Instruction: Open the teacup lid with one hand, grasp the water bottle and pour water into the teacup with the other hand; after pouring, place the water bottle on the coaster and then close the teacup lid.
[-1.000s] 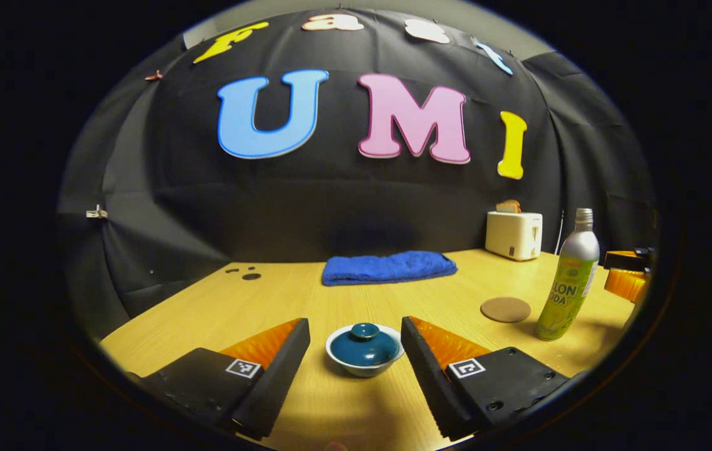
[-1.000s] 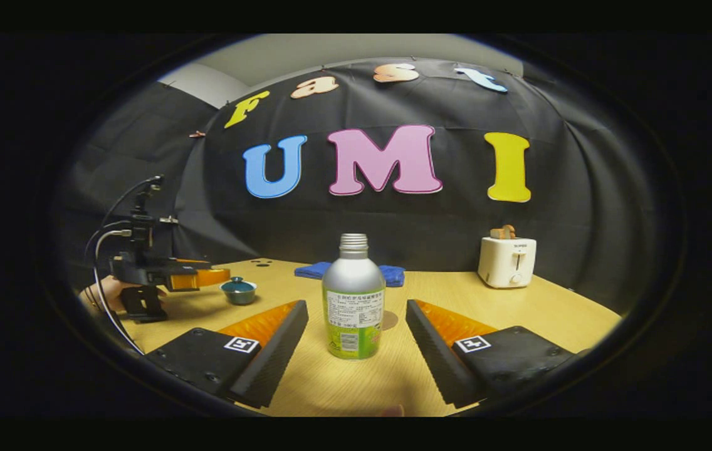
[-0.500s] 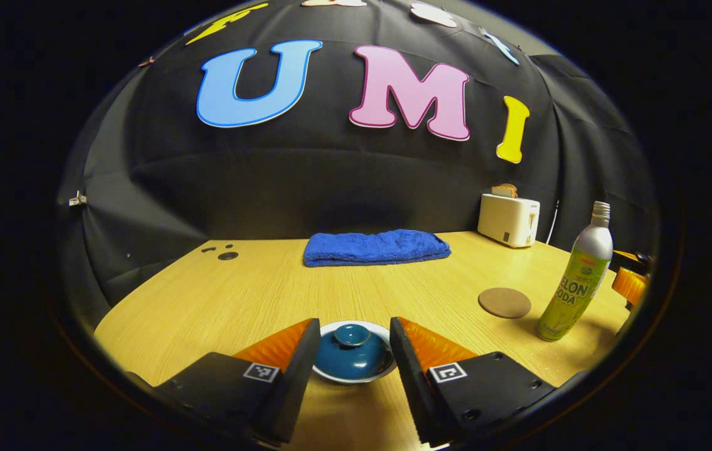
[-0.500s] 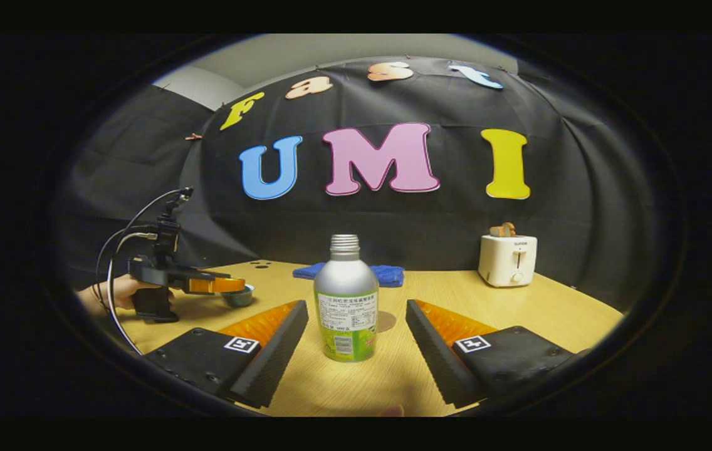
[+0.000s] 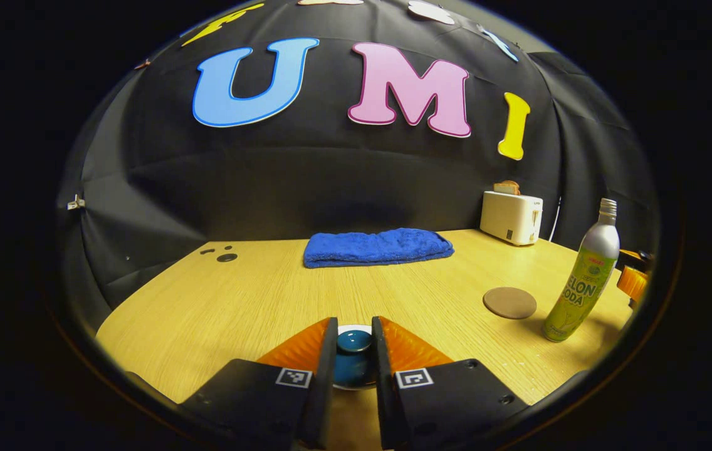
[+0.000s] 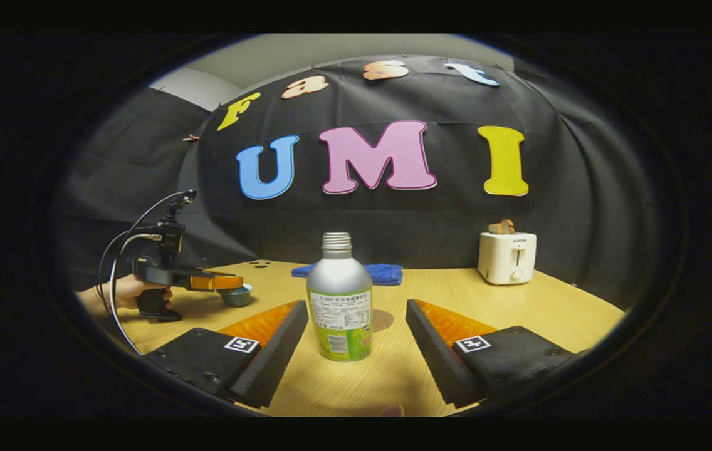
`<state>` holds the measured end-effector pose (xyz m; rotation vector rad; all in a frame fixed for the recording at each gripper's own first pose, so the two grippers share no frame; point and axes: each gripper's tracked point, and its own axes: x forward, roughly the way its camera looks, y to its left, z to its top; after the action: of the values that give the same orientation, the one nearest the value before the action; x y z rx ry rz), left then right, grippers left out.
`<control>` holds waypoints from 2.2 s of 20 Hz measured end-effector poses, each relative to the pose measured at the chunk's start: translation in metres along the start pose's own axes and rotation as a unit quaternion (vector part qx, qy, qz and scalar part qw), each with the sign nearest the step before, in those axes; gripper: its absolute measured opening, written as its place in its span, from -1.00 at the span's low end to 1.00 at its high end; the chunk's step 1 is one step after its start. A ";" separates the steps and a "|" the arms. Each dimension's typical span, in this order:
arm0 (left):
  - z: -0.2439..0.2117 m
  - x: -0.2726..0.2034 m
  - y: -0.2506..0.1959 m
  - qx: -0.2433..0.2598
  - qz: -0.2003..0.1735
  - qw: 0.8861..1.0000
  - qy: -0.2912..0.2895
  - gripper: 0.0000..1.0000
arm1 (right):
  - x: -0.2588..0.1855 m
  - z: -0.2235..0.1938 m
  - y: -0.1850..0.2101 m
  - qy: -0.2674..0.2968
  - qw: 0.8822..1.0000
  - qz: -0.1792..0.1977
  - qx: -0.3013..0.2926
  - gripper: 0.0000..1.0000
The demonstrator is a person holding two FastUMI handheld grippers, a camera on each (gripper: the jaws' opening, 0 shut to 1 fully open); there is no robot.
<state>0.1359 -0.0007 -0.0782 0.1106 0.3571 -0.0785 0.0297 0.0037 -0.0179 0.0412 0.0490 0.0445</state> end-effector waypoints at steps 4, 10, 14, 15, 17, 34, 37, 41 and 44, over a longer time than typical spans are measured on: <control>0.007 -0.006 0.000 -0.018 -0.014 1.000 -0.021 -0.36 | 0.002 -0.001 0.006 0.000 1.000 0.006 -0.001 0.94; 0.025 -0.020 0.011 -0.048 -0.009 0.997 -0.059 -0.43 | 0.008 -0.007 0.012 0.014 1.000 0.009 -0.006 0.94; 0.037 -0.038 0.026 -0.058 0.007 0.995 -0.081 -0.43 | 0.018 -0.012 0.014 0.026 1.000 0.006 -0.011 0.94; 0.037 -0.044 0.028 -0.060 0.010 0.995 -0.084 -0.37 | 0.021 -0.013 0.014 0.029 0.999 0.006 -0.013 0.94; 0.038 -0.056 0.035 -0.066 0.021 0.994 -0.089 -0.43 | 0.028 -0.017 0.015 0.037 0.999 0.003 -0.021 0.94; 0.012 -0.101 0.051 -0.131 0.026 0.985 -0.111 -0.43 | 0.056 -0.028 0.019 0.073 0.997 -0.010 -0.020 0.56; 0.014 -0.102 0.053 -0.134 0.027 0.984 -0.115 -0.37 | 0.065 -0.008 0.020 0.056 0.997 -0.023 -0.052 0.53; 0.016 -0.103 0.053 -0.134 0.026 0.984 -0.116 -0.43 | 0.092 0.024 0.033 0.027 0.980 -0.037 -0.192 0.53; 0.016 -0.105 0.068 -0.134 0.038 0.983 -0.118 -0.43 | 0.117 0.026 0.051 0.031 0.954 -0.033 -0.298 0.53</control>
<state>0.0494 0.0704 -0.0200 -0.1519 0.1241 0.0323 0.1457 0.0590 0.0044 -0.5662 0.0979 -0.0069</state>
